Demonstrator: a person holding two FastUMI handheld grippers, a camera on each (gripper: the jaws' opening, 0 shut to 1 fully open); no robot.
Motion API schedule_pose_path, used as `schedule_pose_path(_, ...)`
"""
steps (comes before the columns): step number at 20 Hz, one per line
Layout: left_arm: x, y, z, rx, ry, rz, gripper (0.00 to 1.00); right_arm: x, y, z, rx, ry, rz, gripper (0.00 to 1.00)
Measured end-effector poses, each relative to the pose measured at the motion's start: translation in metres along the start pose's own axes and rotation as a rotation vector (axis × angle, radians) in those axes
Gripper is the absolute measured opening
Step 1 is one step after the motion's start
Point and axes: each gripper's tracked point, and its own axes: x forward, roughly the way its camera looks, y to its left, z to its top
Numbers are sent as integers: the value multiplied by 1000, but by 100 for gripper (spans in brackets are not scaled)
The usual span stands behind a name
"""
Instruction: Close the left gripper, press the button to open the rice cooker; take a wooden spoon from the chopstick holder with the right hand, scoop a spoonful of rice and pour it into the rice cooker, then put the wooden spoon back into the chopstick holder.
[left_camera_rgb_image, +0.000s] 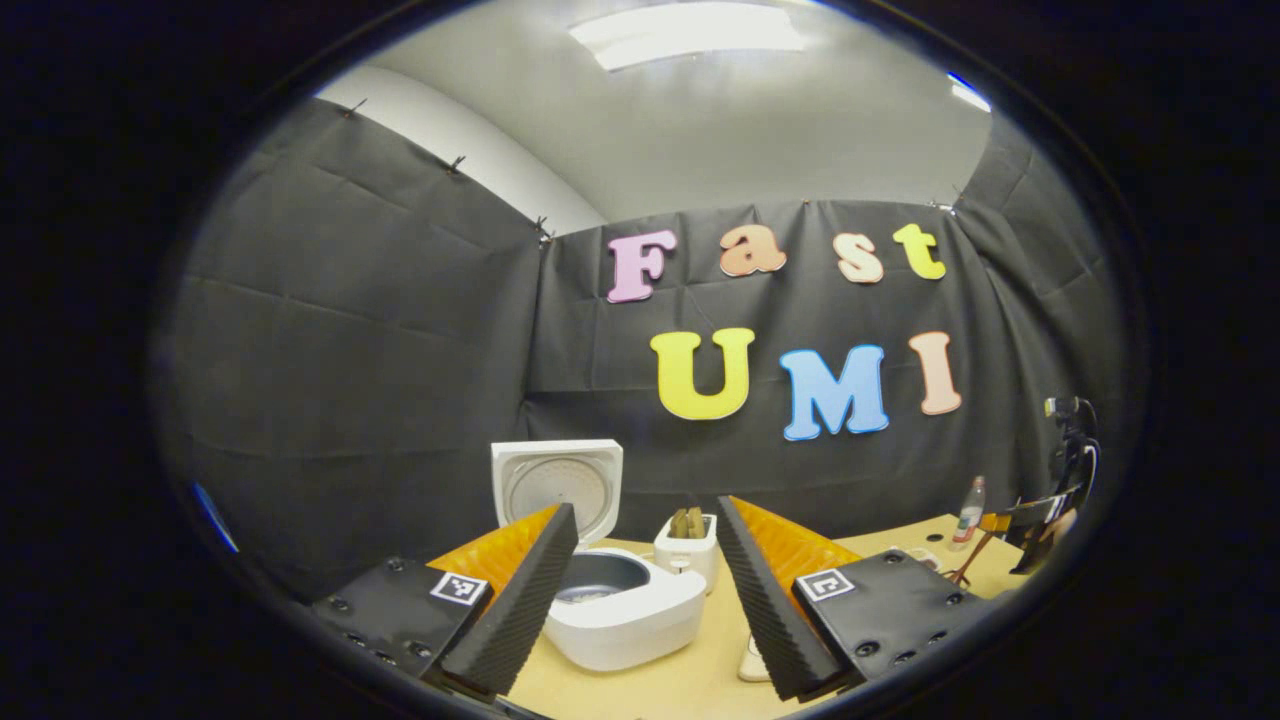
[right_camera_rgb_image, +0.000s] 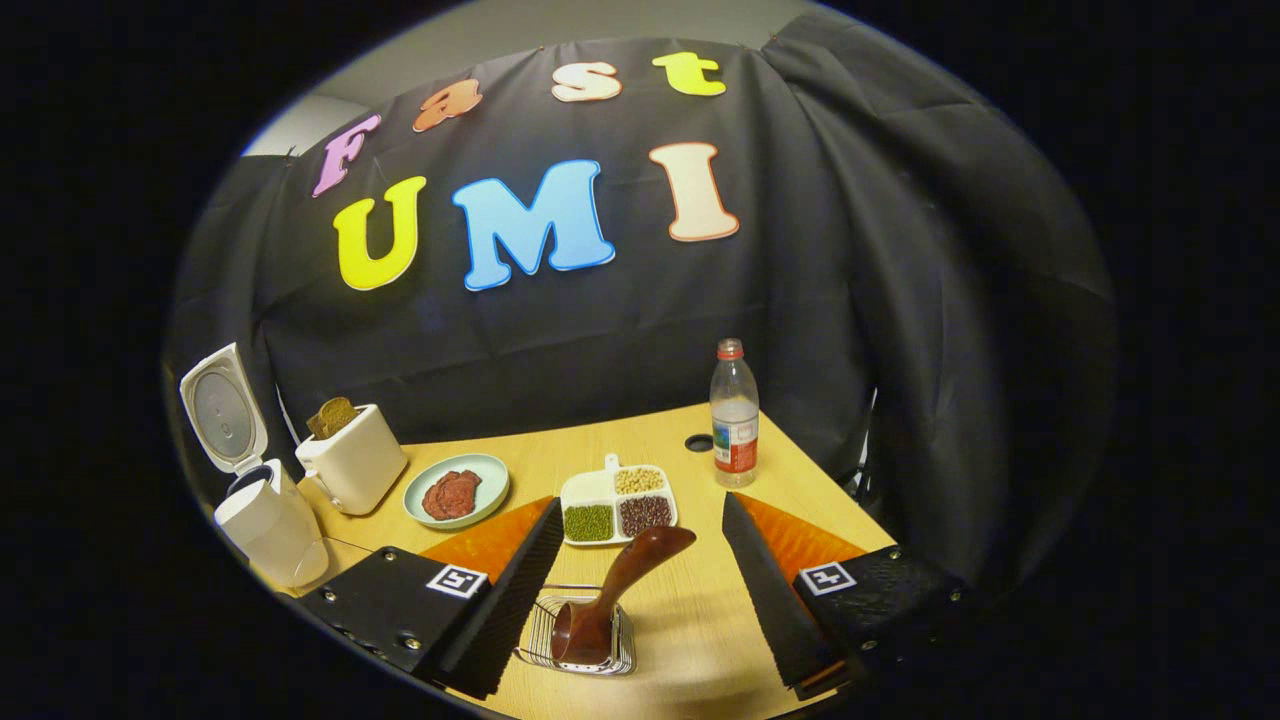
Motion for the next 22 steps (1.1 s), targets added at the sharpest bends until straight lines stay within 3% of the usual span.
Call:
schedule_pose_path(7, -13, -1, -1, 25, 16, 47, 95, 24, 10, -46, 123, 147, 65, 91)
schedule_pose_path(9, -17, -3, -2, 29, 19, 55, 96, 28, 19, -53, 132, 175, 96, 81)
schedule_pose_path(10, -18, -5, -2, 30, 22, 59, 96, 29, 20, -57, 134, 188, 106, 70)
schedule_pose_path(11, -18, -8, -3, 31, 24, 61, 96, 31, 19, -55, 136, 185, 94, 72)
schedule_pose_path(13, -19, -12, -3, 33, 30, 64, 96, 31, 26, -53, 170, 197, 126, 31)
schedule_pose_path(15, -20, -15, -4, 32, 30, 65, 96, 26, 32, -61, 191, 239, 160, 31)
schedule_pose_path(17, -21, -18, -5, 26, 32, 67, 96, 43, 31, -72, 181, 231, 132, 31)
schedule_pose_path(18, -21, -20, -6, 21, 34, 69, 96, 30, 30, -59, 195, 236, 152, 13)
schedule_pose_path(22, -21, -23, -11, 14, 37, 77, 96, 20, 40, -51, 137, 205, 188, 12)
